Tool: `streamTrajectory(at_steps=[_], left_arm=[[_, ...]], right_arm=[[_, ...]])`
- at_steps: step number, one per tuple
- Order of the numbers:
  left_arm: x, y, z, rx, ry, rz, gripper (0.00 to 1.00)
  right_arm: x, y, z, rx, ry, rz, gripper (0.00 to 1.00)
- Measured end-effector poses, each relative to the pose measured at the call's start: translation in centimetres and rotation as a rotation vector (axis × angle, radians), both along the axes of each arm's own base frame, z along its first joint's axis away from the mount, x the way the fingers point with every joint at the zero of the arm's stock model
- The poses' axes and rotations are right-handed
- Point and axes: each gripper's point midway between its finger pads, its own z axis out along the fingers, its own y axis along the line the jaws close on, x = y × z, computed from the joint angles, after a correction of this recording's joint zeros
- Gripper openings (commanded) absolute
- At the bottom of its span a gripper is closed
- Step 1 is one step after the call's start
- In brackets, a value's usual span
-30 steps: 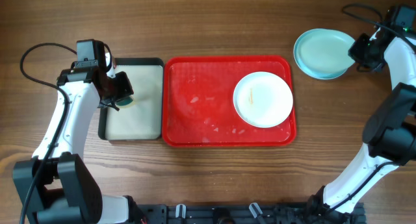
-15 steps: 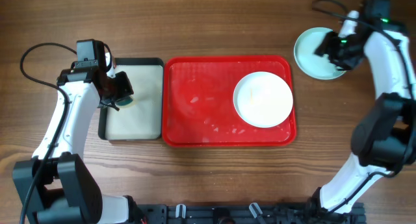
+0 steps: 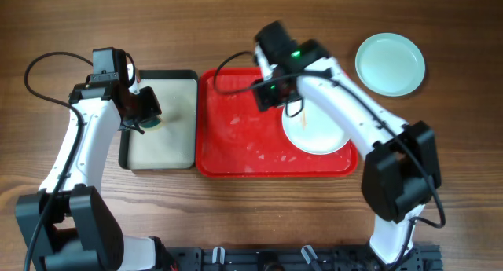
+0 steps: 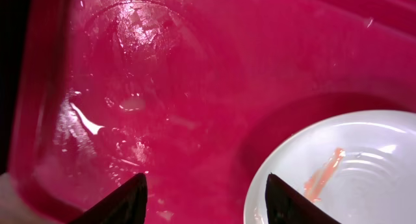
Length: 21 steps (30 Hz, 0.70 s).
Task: Clean dirty plates on tray and stack at the side
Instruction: 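Move the right gripper back to the white plate on the red tray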
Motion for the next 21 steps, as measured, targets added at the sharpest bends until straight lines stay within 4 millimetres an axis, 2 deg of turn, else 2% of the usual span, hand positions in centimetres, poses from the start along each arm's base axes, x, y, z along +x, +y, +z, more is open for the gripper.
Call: streamTrajectory(at_steps=[4, 5, 7, 12, 13, 14, 16, 21], left_arm=[[0.0, 0.0, 0.0, 0.0, 0.0, 0.0, 0.04], [0.0, 0.0, 0.0, 0.0, 0.0, 0.0, 0.04], [0.0, 0.0, 0.0, 0.0, 0.0, 0.0, 0.04], [0.0, 0.0, 0.0, 0.0, 0.0, 0.0, 0.04], [0.0, 0.0, 0.0, 0.0, 0.0, 0.0, 0.04], [0.0, 0.0, 0.0, 0.0, 0.0, 0.0, 0.04], [0.0, 0.0, 0.0, 0.0, 0.0, 0.0, 0.04], [0.0, 0.0, 0.0, 0.0, 0.0, 0.0, 0.04]], right_arm=[[-0.5, 2.1, 0.2, -0.061, -0.083, 0.06, 0.54], [-0.3, 2.1, 0.2, -0.064, -0.093, 0.06, 0.6], [-0.1, 2.0, 0.3, -0.072, -0.105, 0.066, 1.0], [-0.3, 2.2, 0.3, -0.075, -0.107, 0.135, 1.0], [-0.3, 2.2, 0.3, -0.075, -0.107, 0.14, 0.99], [-0.3, 2.3, 0.3, -0.073, -0.106, 0.145, 0.92], [-0.3, 2.3, 0.3, -0.076, -0.108, 0.159, 0.65], [-0.4, 2.3, 0.3, -0.074, -0.107, 0.166, 0.53]])
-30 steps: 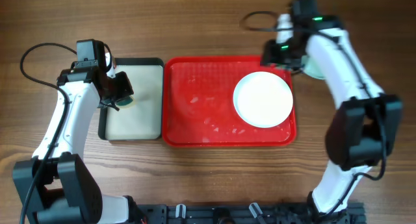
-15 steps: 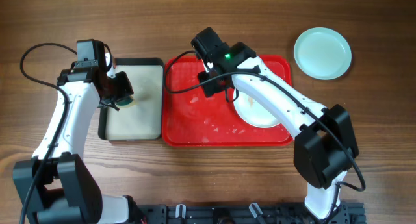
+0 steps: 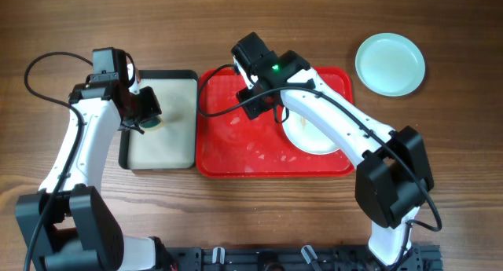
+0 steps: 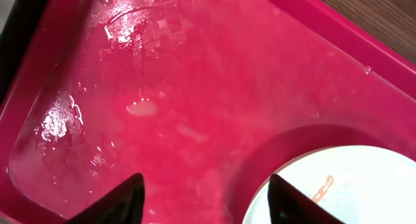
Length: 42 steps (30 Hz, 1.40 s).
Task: Clean dirty plates on tray and stack at the side
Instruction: 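Move the right gripper back to the white plate on the red tray, then lower the right gripper and grasp the white plate's rim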
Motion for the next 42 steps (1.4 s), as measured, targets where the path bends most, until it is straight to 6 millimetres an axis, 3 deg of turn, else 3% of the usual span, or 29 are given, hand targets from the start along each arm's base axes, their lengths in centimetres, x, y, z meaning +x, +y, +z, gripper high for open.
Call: streamTrajectory(at_steps=[11, 17, 24, 32, 42], left_arm=[[0.0, 0.0, 0.0, 0.0, 0.0, 0.0, 0.04], [0.0, 0.0, 0.0, 0.0, 0.0, 0.0, 0.04], [0.1, 0.0, 0.0, 0.0, -0.002, 0.0, 0.04], [0.1, 0.0, 0.0, 0.0, -0.004, 0.0, 0.04], [0.1, 0.0, 0.0, 0.0, -0.004, 0.0, 0.04]], right_arm=[[0.1, -0.3, 0.0, -0.018, -0.009, -0.006, 0.35], [1.0, -1.5, -1.1, -0.054, -0.04, -0.034, 0.34], [2.7, -4.2, -2.9, -0.081, -0.014, -0.113, 0.35], [3.3, -4.0, -4.4, -0.084, -0.009, -0.116, 0.34], [3.5, -3.8, -4.4, -0.077, -0.019, -0.116, 0.34]])
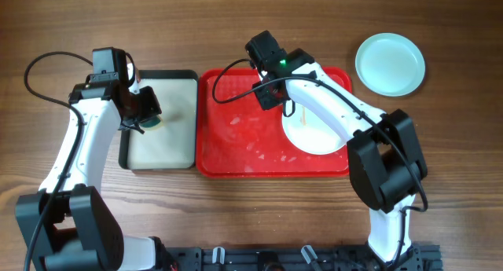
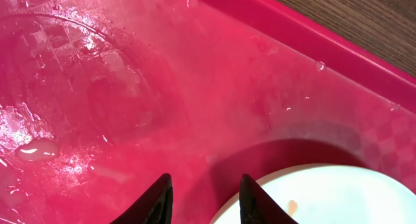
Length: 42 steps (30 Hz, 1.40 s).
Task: Clean dirty plates on tray and stack at the side
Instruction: 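Lower the right gripper and grasp the white plate's rim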
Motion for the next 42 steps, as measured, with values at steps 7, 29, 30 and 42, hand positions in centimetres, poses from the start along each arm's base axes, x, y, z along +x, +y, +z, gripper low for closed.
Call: streamTrajectory(at_steps=[7, 29, 30, 42], left_arm=[[0.0, 0.0, 0.0, 0.0, 0.0, 0.0, 0.04], [0.0, 0.0, 0.0, 0.0, 0.0, 0.0, 0.04], [0.0, 0.0, 0.0, 0.0, 0.0, 0.0, 0.04], [0.1, -0.1, 0.0, -0.003, -0.004, -0.001, 0.04]], right_arm=[[0.0, 0.0, 0.0, 0.0, 0.001, 0.0, 0.34], [-2.5, -3.1, -0.8, -0.084, 0.115, -0.125, 0.33], [-3.0, -3.4, -0.9, -0.091, 0.131, -0.145, 0.33], [-5.6, -2.8, -4.1, -0.024, 0.236, -0.193, 0.1]])
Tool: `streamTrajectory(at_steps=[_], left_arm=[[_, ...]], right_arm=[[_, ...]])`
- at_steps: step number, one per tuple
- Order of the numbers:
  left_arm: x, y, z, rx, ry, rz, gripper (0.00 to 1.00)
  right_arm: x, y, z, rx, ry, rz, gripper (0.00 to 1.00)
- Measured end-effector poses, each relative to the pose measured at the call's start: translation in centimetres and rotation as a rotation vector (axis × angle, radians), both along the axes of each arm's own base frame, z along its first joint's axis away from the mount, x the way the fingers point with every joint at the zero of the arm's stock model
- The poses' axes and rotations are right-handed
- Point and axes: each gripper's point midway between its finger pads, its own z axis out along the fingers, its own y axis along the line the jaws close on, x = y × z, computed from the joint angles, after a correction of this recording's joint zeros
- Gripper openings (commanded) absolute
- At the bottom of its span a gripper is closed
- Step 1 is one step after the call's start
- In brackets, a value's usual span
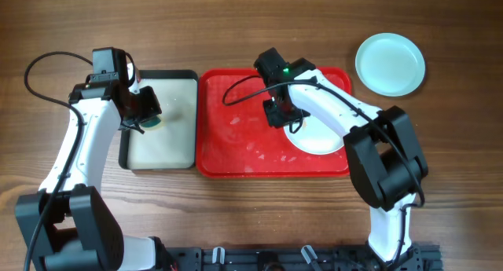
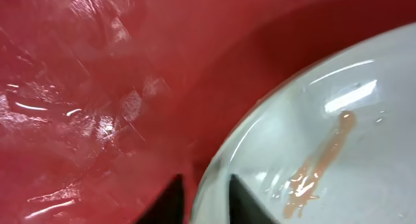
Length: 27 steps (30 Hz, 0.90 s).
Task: Clean dirty plates on tray and stack at the side
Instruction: 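Lower the right gripper and grasp the white plate's rim, then slide the white plate toward the tray center with the right gripper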
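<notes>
A white dirty plate point(image 1: 324, 135) lies in the right half of the red tray point(image 1: 236, 157). The right wrist view shows an orange sauce streak point(image 2: 318, 167) on the plate point(image 2: 351, 74). My right gripper point(image 1: 284, 119) is at the plate's left rim; its fingers stand close together, one on each side of the rim, so my right gripper point(image 2: 205, 180) is shut on it. To the left, my left gripper point(image 1: 145, 112) hangs over a shallow basin, shut on a green sponge point(image 1: 150, 124).
A clean pale green plate point(image 1: 390, 64) lies on the wooden table at the back right, beyond the tray. The black-rimmed basin point(image 1: 161, 149) stands right against the tray's left side. The tray floor point(image 2: 91, 87) is wet and smeared.
My right gripper was over the tray just behind the plate, its fingers partly open. Now it is lower, at the plate's left rim, with the fingers closed on it. The left arm has not moved.
My right gripper first hung wide open over the tray beside the plate, then was further left over the wet tray floor. Later it was back near the plate with narrower fingers. Now it grips the rim. The left arm held the sponge over the basin throughout.
</notes>
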Motion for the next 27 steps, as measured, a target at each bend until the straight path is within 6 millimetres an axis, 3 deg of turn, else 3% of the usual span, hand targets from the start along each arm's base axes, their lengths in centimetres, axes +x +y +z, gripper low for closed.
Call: streamTrajectory(at_steps=[6, 15, 23, 27], left_arm=[[0.1, 0.0, 0.0, 0.0, -0.003, 0.0, 0.04], [0.1, 0.0, 0.0, 0.0, -0.003, 0.0, 0.04], [0.1, 0.0, 0.0, 0.0, -0.003, 0.0, 0.04], [0.1, 0.0, 0.0, 0.0, -0.003, 0.0, 0.04]], right_arm=[[0.2, 2.0, -0.2, 0.105, 0.003, -0.002, 0.08], [2.2, 9.0, 2.0, 0.488, -0.006, -0.099, 0.09], [1.7, 10.5, 3.1, 0.575, 0.054, -0.137, 0.61], [2.4, 10.8, 5.9, 0.577, 0.026, -0.085, 0.63]])
